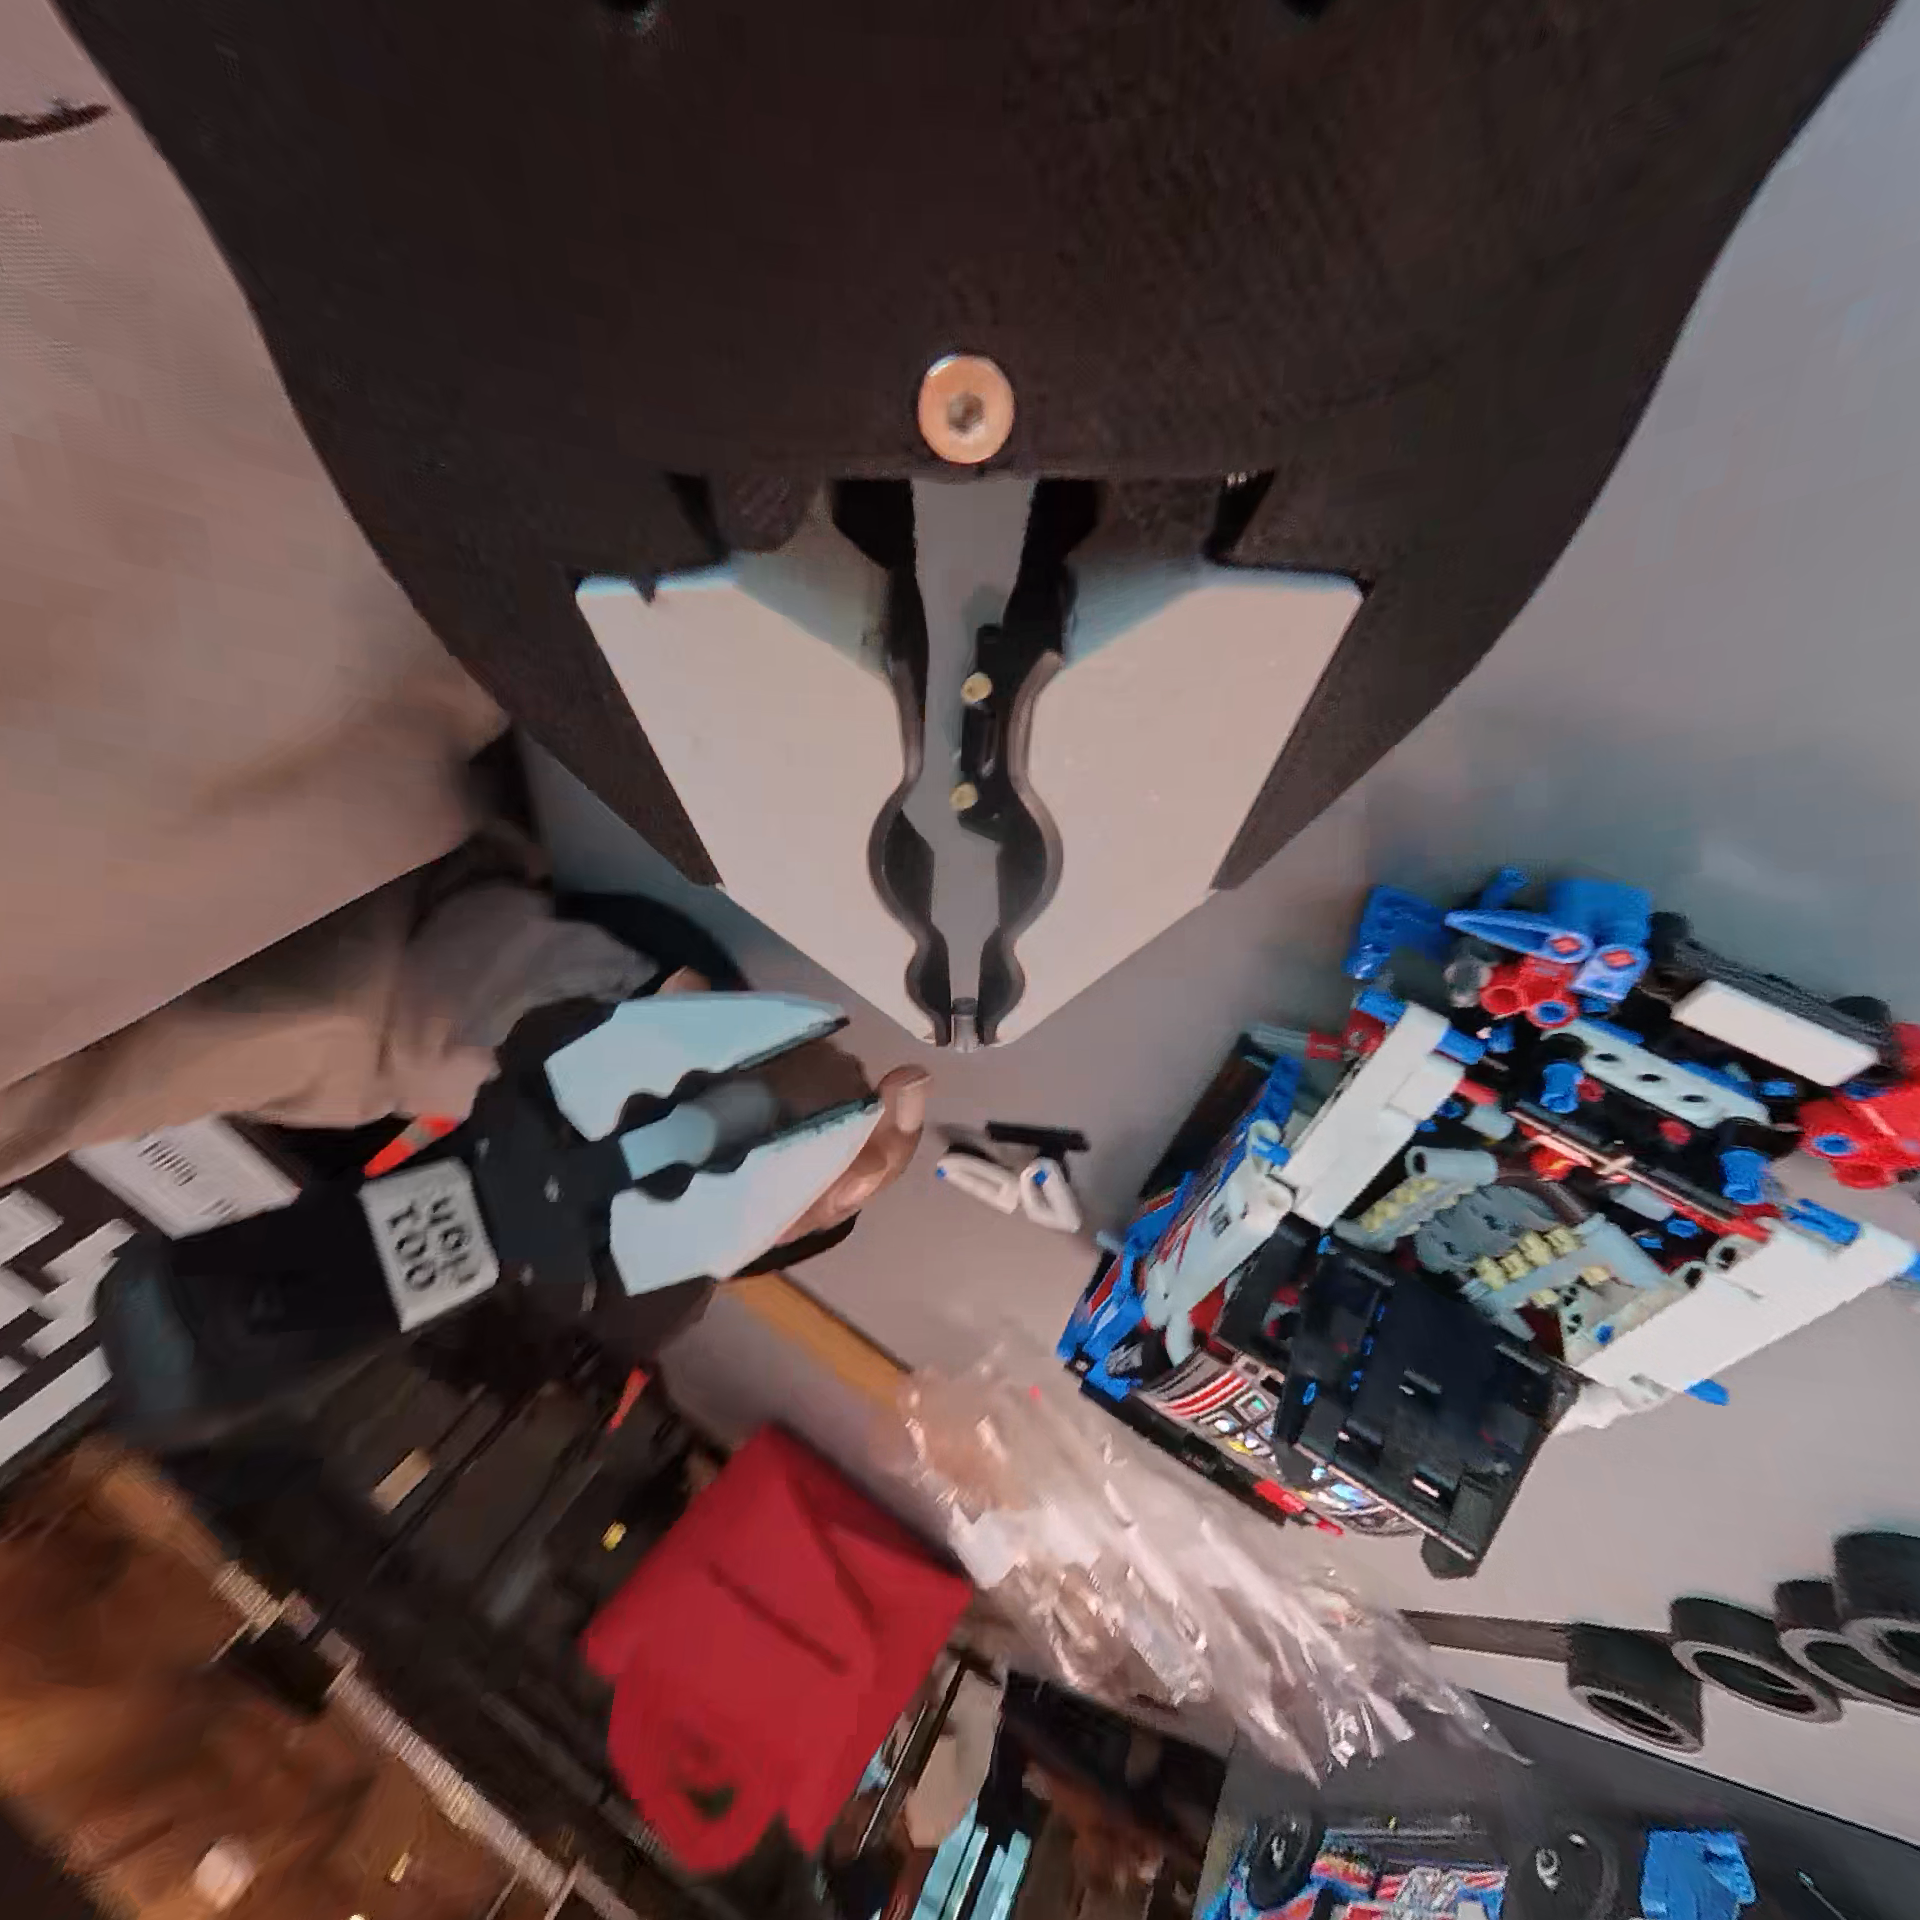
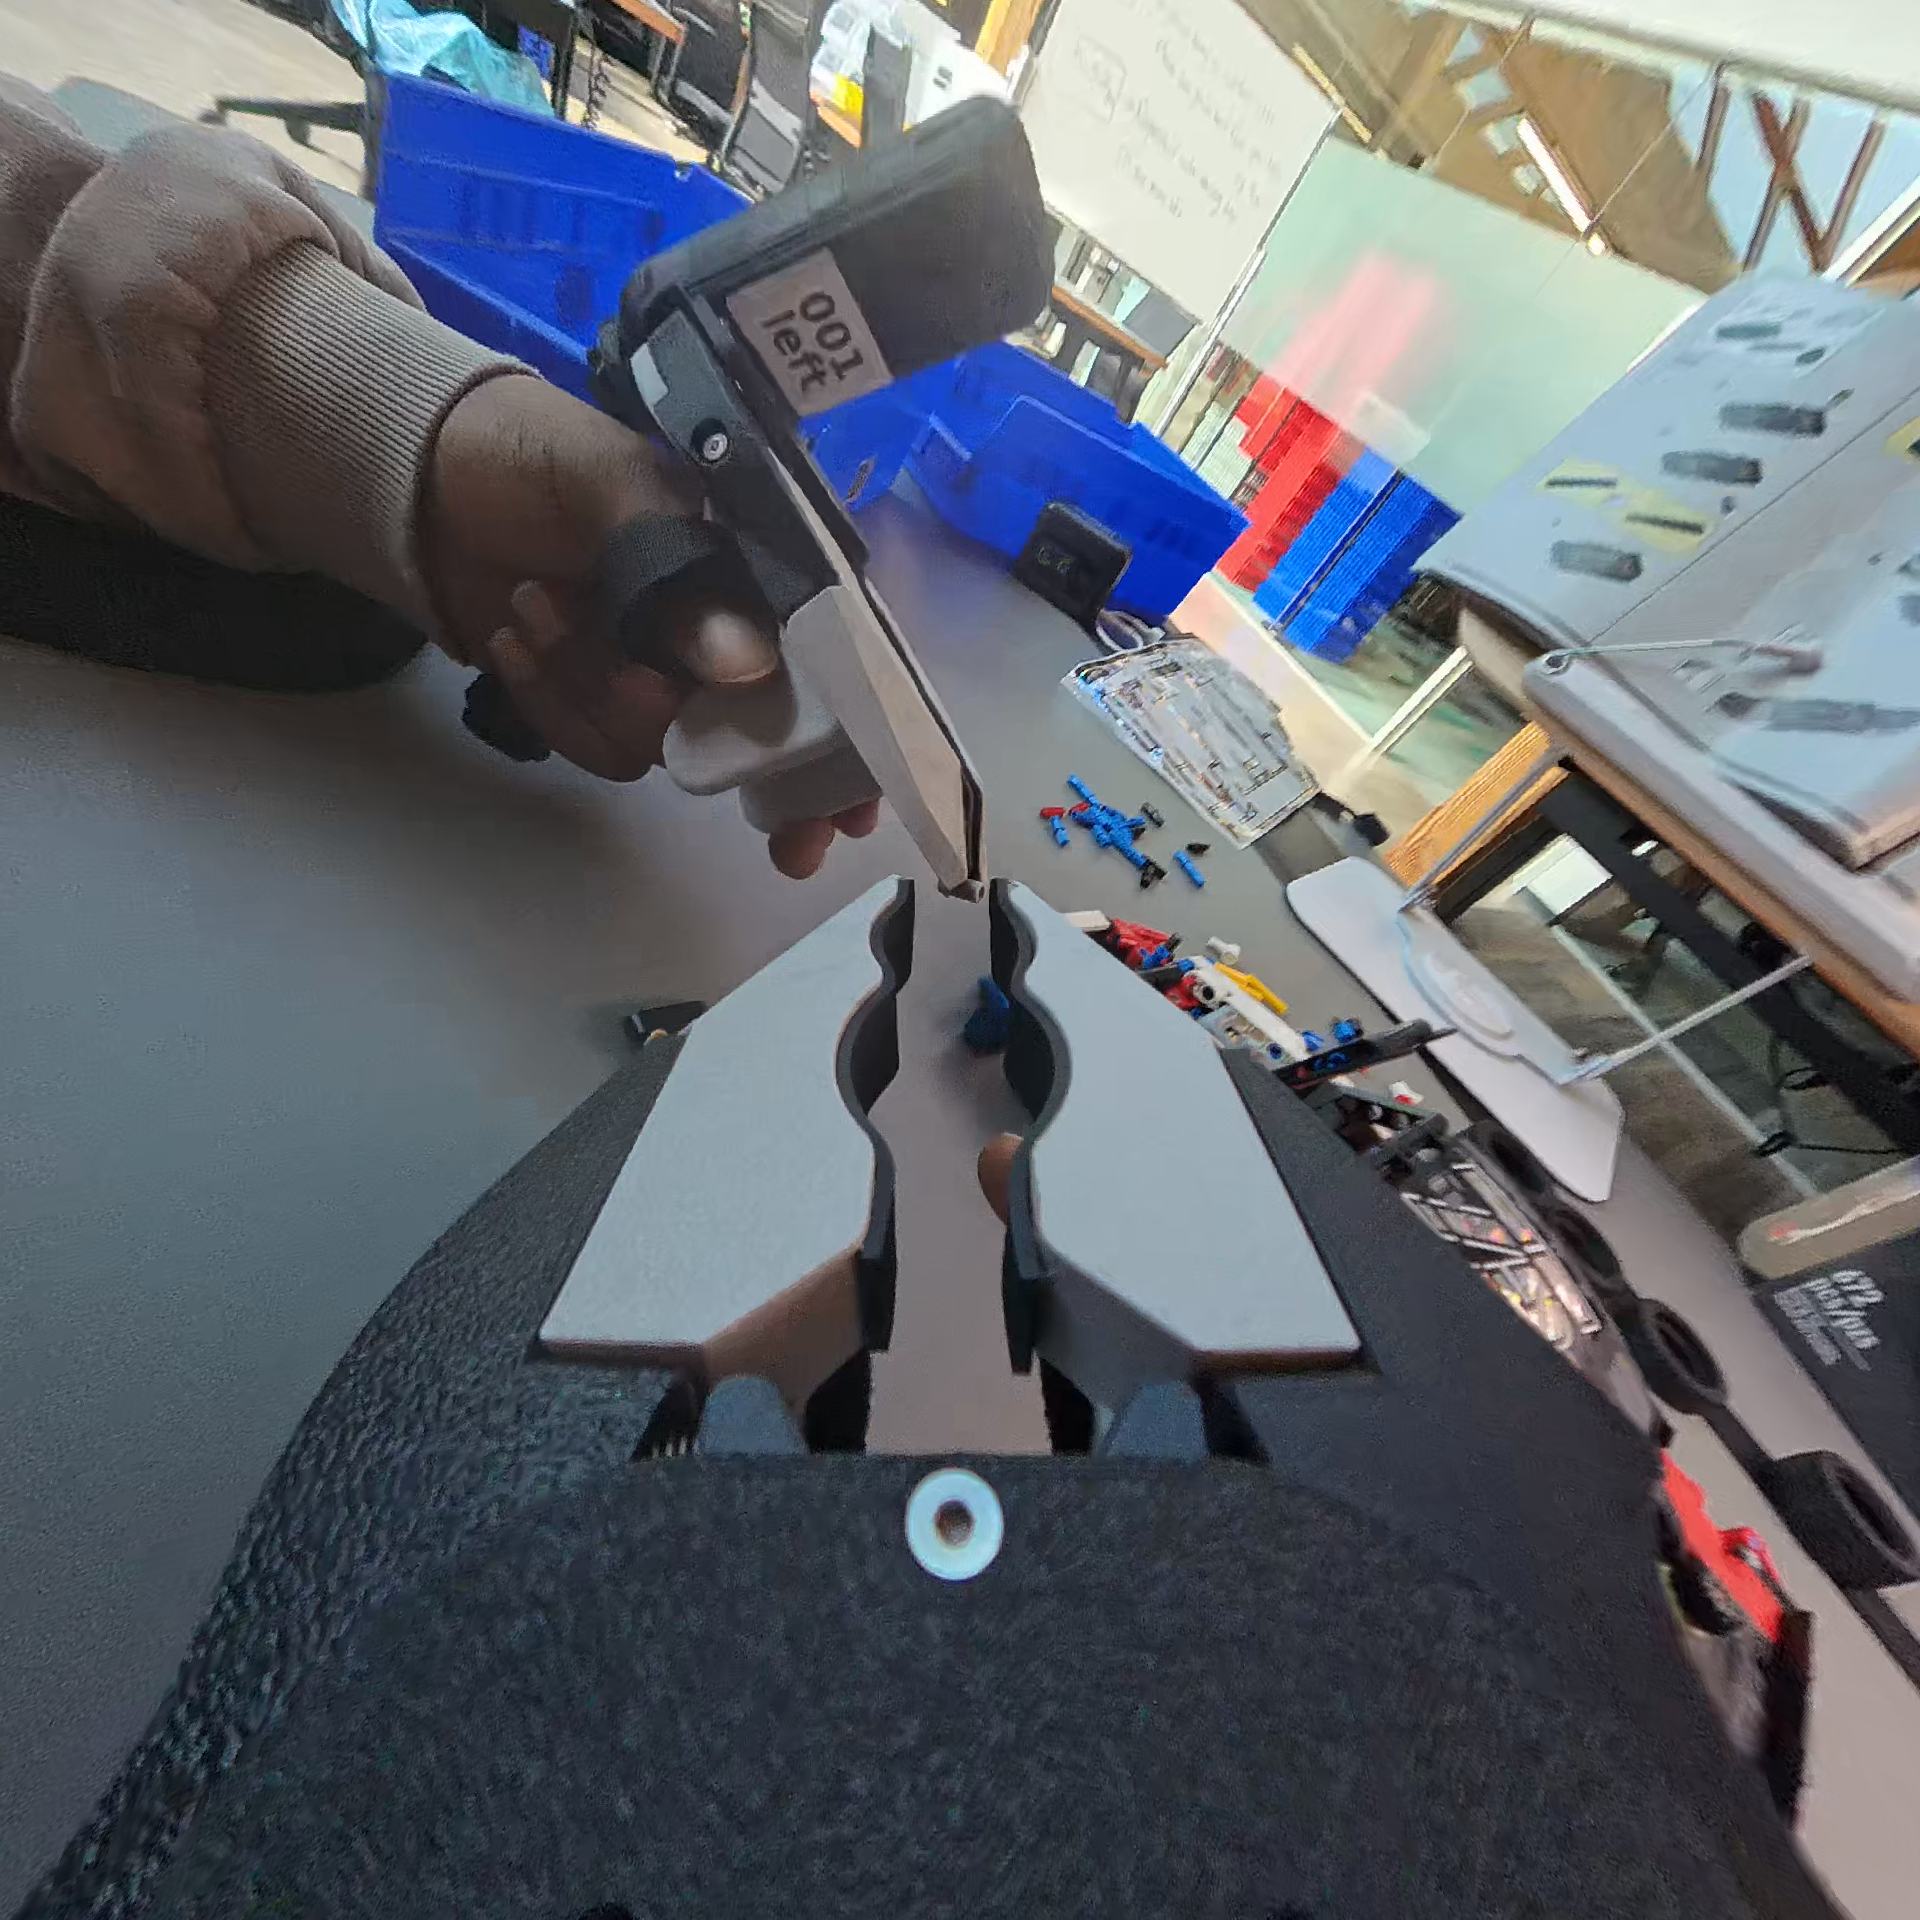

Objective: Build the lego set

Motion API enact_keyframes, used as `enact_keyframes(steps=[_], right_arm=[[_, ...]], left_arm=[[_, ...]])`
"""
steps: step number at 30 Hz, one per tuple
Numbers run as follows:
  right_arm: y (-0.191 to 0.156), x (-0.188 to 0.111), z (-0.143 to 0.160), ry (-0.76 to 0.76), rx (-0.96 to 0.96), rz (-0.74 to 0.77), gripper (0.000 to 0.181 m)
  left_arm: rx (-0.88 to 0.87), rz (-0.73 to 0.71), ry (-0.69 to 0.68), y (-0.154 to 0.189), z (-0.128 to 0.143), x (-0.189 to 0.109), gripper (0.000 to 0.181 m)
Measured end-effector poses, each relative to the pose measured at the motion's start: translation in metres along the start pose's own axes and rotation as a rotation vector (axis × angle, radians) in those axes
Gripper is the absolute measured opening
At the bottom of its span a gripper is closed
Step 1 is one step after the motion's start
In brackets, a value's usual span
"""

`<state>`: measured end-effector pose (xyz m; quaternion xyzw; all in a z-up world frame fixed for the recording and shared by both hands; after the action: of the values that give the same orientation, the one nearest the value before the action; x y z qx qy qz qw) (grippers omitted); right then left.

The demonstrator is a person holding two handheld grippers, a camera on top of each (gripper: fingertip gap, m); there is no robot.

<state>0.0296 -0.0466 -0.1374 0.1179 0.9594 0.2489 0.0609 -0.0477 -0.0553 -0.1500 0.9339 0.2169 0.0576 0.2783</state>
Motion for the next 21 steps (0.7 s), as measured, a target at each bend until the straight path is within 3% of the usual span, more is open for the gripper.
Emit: enact_keyframes(steps=[4,8,21], right_arm=[[0.001,0.000,-0.012,0.052,-0.113,0.105,0.010],[0.001,0.001,-0.013,0.054,-0.113,0.127,0.009],[0.003,-0.006,-0.022,0.124,-0.042,0.082,0.004]], left_arm=[[-0.189,0.150,0.176,0.010,-0.009,0.005,0.002],[-0.293,0.234,0.267,0.015,-0.012,0.009,0.001],[-0.456,0.418,0.333,0.025,-0.009,0.013,0.002]])
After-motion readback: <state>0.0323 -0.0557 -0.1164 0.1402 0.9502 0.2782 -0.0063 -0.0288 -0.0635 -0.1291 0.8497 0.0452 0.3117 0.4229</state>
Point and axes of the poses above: each gripper's, where its closed fingertips meet, x out along the fingers, z out of its underside, y = z × x across the jaws, the point moved 4 cm from there along -x, back along the fingers, and after that the axes turned 13 degrees about z, right-handed, at the moved point
